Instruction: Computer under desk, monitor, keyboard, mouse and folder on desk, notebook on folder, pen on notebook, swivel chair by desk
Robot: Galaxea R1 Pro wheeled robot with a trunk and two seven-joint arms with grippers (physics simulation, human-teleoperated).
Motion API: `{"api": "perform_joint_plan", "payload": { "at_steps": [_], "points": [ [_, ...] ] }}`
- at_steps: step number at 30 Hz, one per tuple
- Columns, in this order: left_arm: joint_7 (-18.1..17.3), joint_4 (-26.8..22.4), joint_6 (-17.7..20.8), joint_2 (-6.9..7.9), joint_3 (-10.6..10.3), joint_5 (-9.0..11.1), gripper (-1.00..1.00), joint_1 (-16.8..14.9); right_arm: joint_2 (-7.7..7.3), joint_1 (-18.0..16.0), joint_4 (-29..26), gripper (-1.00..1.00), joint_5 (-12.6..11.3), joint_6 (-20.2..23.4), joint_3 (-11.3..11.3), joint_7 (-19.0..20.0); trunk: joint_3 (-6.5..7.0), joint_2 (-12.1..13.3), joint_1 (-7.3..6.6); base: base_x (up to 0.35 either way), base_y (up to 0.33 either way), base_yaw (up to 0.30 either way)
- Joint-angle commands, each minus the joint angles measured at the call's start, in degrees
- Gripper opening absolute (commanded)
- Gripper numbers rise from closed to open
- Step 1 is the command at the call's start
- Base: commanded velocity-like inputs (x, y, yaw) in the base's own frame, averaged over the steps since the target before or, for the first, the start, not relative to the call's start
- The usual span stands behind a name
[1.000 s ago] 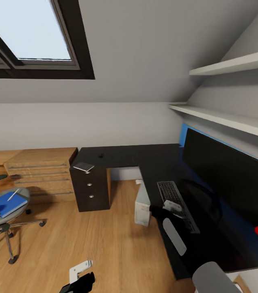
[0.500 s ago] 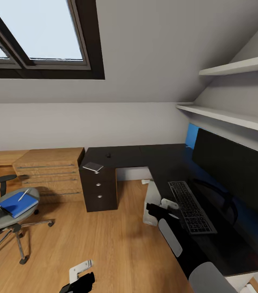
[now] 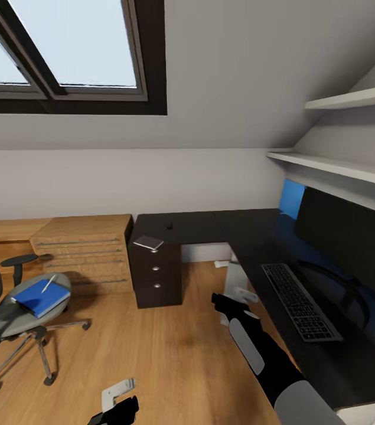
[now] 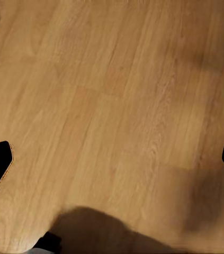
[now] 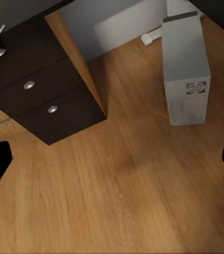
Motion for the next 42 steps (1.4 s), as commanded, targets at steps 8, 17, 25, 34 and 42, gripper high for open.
{"api": "perform_joint_plan", "payload": {
  "at_steps": [8,17,25,34,42],
  "points": [
    [0.4,4.1,0.0,-0.11,-0.3,0.3,1.00,0.0,0.10,0.0,0.0,1.00,-0.4,0.0,0.2,-0.3,-0.10,-0.1,0.03,0.302,0.149,0.000],
    [0.4,4.2,0.0,-0.15,-0.3,0.3,1.00,0.0,0.04,0.0,-0.1,1.00,-0.3,-2.6,0.2,-0.4,-0.10,-0.1,0.03,0.321,0.106,0.035],
    [0.5,4.2,0.0,-0.15,-0.3,0.3,1.00,0.0,0.02,0.1,-0.1,1.00,-0.4,-6.6,0.3,-0.4,-0.10,-0.1,0.03,0.328,0.011,0.204],
    [0.5,4.2,0.0,-0.15,-0.3,0.3,1.00,0.0,-0.01,0.1,-0.2,1.00,-0.2,-7.0,0.3,-0.5,-0.10,-0.1,0.03,0.329,0.001,0.019],
    [0.4,4.2,0.0,-0.20,-0.3,0.3,1.00,0.0,0.16,0.1,-0.2,1.00,0.0,-7.1,1.6,-0.5,-0.10,-0.1,0.03,0.329,0.000,0.240]
  ]
}}
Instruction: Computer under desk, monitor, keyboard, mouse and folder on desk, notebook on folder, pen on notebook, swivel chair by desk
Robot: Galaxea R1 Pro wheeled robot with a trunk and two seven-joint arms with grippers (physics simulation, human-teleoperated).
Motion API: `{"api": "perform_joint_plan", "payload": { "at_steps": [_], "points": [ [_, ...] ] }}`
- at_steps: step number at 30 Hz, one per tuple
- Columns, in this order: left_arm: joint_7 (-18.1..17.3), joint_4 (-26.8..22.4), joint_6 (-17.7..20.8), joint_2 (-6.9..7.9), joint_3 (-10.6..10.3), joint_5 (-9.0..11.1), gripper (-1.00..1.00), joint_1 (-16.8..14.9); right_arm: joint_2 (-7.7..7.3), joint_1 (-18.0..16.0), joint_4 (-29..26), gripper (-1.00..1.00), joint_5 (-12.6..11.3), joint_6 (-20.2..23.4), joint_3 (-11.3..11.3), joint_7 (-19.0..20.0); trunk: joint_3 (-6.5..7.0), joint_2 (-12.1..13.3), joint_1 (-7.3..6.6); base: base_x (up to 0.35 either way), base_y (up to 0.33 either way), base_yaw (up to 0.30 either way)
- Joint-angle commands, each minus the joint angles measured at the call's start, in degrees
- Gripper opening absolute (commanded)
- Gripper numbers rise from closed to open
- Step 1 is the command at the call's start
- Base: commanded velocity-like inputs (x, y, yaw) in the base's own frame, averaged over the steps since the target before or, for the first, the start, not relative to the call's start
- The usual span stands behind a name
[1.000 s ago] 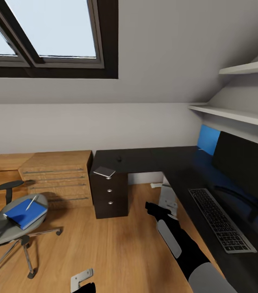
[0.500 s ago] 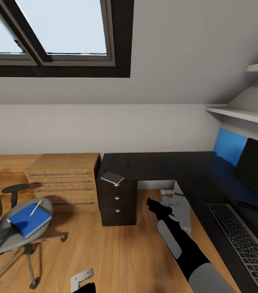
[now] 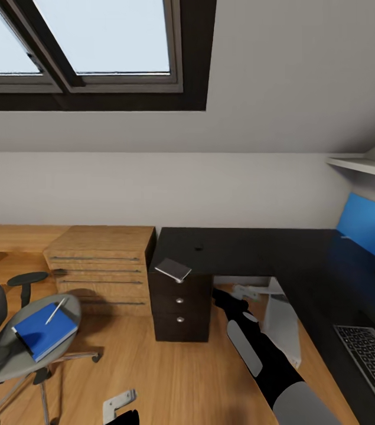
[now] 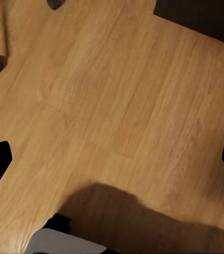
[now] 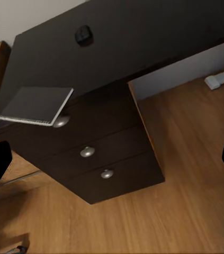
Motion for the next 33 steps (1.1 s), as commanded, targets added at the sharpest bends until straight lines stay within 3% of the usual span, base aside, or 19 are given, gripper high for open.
{"api": "perform_joint_plan", "payload": {
  "at_steps": [1,7,22,33],
  "points": [
    [0.5,-0.1,0.2,0.03,-0.1,0.4,1.00,0.0,-0.04,0.0,-0.1,1.00,-0.3,0.2,0.1,-0.4,-0.10,-0.1,0.05,0.329,0.000,0.267],
    [0.5,-0.1,0.2,0.05,-0.1,0.4,1.00,0.0,-0.14,0.0,-0.1,1.00,-0.2,0.2,0.2,-0.4,-0.22,-0.1,0.05,0.329,0.000,0.256],
    [0.5,-0.4,0.2,-0.06,-0.2,0.5,1.00,0.0,-0.26,0.0,-0.6,1.00,-0.2,0.2,0.3,-0.3,-0.25,-0.1,0.05,0.329,0.000,0.038],
    [0.5,-0.4,0.2,-0.04,-0.2,0.4,1.00,0.0,-0.23,0.0,-0.6,1.00,-0.1,0.2,0.9,-0.3,-0.25,-0.1,0.05,0.329,0.000,0.237]
  ]
}}
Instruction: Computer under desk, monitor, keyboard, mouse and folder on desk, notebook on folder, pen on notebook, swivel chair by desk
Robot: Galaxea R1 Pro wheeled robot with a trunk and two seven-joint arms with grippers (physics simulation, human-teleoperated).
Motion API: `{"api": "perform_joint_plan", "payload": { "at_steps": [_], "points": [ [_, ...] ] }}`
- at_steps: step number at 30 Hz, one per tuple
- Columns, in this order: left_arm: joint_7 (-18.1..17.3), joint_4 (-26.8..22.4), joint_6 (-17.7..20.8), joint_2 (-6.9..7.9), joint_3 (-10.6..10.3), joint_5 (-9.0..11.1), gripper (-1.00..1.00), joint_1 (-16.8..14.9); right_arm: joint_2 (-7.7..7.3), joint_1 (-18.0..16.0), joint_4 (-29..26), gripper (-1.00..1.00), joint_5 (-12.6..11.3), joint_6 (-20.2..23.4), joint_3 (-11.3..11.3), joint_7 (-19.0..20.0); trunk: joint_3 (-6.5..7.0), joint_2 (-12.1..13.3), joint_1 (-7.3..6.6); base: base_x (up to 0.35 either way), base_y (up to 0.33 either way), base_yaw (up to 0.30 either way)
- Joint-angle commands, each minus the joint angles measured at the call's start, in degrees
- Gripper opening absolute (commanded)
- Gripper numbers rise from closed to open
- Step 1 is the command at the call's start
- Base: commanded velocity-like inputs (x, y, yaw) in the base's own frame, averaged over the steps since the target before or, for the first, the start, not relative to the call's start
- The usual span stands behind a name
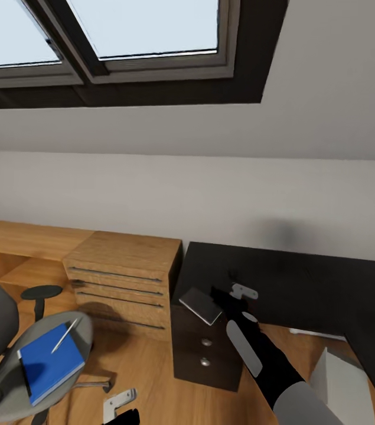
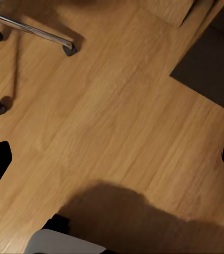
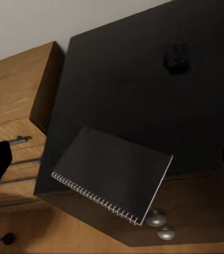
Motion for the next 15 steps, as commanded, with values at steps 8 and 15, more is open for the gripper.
{"api": "perform_joint_plan", "payload": {
  "at_steps": [8,15],
  "points": [
    [0.5,0.0,0.2,0.04,-0.1,0.5,1.00,0.0,-0.11,0.0,-0.1,1.00,-0.2,0.2,0.2,-0.4,-0.10,-0.1,0.05,0.329,0.000,0.271],
    [0.4,0.1,0.2,0.04,-0.1,0.4,1.00,0.0,-0.18,0.0,-0.1,1.00,0.0,0.2,0.2,-0.4,-0.12,-0.1,0.05,0.329,-0.036,0.149]
  ]
}}
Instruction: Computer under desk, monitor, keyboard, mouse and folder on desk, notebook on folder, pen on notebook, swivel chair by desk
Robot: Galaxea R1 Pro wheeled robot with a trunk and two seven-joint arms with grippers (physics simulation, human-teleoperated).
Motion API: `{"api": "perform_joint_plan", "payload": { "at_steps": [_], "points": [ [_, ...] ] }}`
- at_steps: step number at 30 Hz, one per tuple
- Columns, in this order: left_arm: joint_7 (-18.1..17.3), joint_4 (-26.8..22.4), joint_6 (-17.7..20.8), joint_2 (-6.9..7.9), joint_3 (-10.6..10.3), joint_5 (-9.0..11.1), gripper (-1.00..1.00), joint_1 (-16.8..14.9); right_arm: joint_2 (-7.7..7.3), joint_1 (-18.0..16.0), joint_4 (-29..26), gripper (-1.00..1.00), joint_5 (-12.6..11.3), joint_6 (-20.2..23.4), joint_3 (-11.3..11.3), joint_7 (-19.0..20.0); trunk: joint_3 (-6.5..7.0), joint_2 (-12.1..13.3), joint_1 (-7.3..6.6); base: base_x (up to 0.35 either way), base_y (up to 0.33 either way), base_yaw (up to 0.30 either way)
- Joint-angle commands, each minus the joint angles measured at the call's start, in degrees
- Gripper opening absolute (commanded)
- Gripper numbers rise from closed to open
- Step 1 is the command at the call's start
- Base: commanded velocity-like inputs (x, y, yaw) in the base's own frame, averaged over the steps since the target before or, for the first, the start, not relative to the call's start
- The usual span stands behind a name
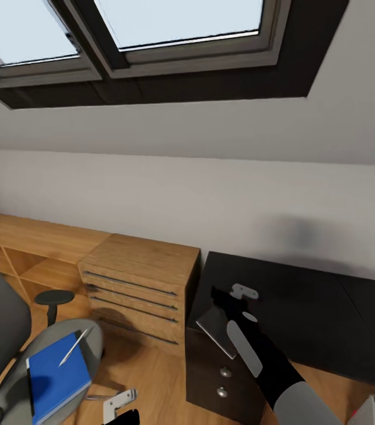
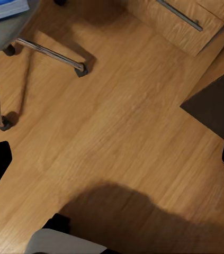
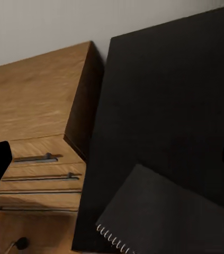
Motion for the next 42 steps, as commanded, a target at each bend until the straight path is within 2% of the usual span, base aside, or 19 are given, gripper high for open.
{"api": "perform_joint_plan", "payload": {
  "at_steps": [1,5,7,8,10,12,14,15,18,20,22,24,25,27,30,34,42],
  "points": [
    [0.4,-0.1,0.2,0.01,-0.1,0.4,1.00,0.0,-0.04,-0.1,-0.1,1.00,-0.1,0.2,0.1,-0.4,-0.10,-0.1,0.05,0.329,-0.069,0.046],
    [0.4,-0.1,0.1,-0.04,-0.3,0.4,1.00,0.0,-0.05,-0.1,-0.1,1.00,1.7,0.2,0.2,-0.4,-0.10,-0.1,0.05,0.329,-0.078,0.025],
    [0.4,-0.2,0.0,-0.05,-0.5,0.4,1.00,0.0,-0.04,-0.1,0.0,1.00,4.1,0.3,0.1,-0.5,-0.10,-0.1,0.05,0.326,-0.093,0.008],
    [0.4,-0.3,-0.7,-0.09,-0.5,0.4,1.00,0.0,-0.01,-0.1,0.1,1.00,6.0,0.3,0.1,-0.5,-0.10,-0.1,0.05,0.324,-0.097,0.005],
    [0.4,-0.3,-2.3,-0.11,-0.8,0.4,1.00,0.0,0.00,-0.1,0.3,1.00,7.8,0.5,0.0,-0.5,-0.10,-0.1,0.05,0.323,-0.100,0.004],
    [0.4,-0.4,-5.7,-0.08,-2.3,0.3,1.00,0.0,0.00,-0.1,1.2,1.00,9.9,0.6,-0.2,-0.5,-0.10,-0.1,0.05,0.322,-0.106,0.002],
    [0.5,-0.4,-10.8,0.12,-5.9,0.3,1.00,0.0,-0.51,-0.3,4.6,1.00,11.3,0.6,-0.4,-0.4,-0.10,-0.1,0.05,0.321,-0.113,0.001],
    [0.6,-0.4,-13.3,0.25,-8.0,0.3,1.00,0.0,-1.49,-0.8,7.9,1.00,11.8,0.6,-0.5,-0.4,-0.10,-0.1,0.05,0.321,-0.116,0.000],
    [0.6,-0.3,-14.8,0.32,-9.3,0.3,1.00,0.0,-3.04,-3.0,12.4,1.00,12.1,0.5,-0.5,-0.4,-0.10,-0.1,0.05,0.321,-0.117,0.000],
    [0.6,-0.3,-15.4,0.35,-9.8,0.3,1.00,0.0,-3.93,-5.7,17.5,1.00,12.1,0.3,-0.5,-0.3,-0.10,-0.1,0.05,0.320,-0.118,0.000],
    [0.6,-0.2,-15.6,0.36,-10.0,0.3,1.00,0.0,-4.40,-8.2,22.8,1.00,12.2,-0.5,-0.5,-0.3,-0.10,-0.1,0.05,0.320,-0.118,0.000],
    [0.6,-0.2,-15.7,0.36,-10.0,0.3,1.00,0.0,-4.50,-9.0,24.6,1.00,12.2,-0.9,-0.5,-0.2,-0.10,-0.1,0.05,0.320,-0.118,0.000],
    [0.6,-0.2,-15.9,0.40,-10.1,0.3,1.00,0.0,-4.59,-11.5,30.7,1.00,12.3,-2.8,-0.4,0.8,-0.10,-0.1,0.05,0.286,-0.096,0.000],
    [0.6,-0.2,-16.0,0.43,-10.1,0.4,1.00,0.0,-4.60,-12.7,34.1,1.00,12.3,-3.6,-0.4,2.9,-0.10,-0.1,0.05,0.205,-0.063,0.000],
    [0.7,-0.2,-16.1,0.45,-10.1,0.4,1.00,0.0,-4.61,-13.9,36.7,1.00,12.3,-4.0,-0.4,5.7,-0.10,-0.1,0.05,0.100,-0.030,0.000],
    [0.8,-0.5,-17.0,0.52,-10.1,0.4,1.00,0.0,-4.79,-14.8,38.1,1.00,12.3,-4.0,-0.3,7.4,-0.10,-0.1,0.05,0.035,-0.011,0.000],
    [0.9,-0.7,-20.7,0.55,-10.1,0.6,1.00,0.0,-5.29,-15.9,39.4,1.00,12.1,-1.8,-0.4,8.2,-0.10,-0.1,0.05,0.007,-0.002,0.000]
  ]
}}
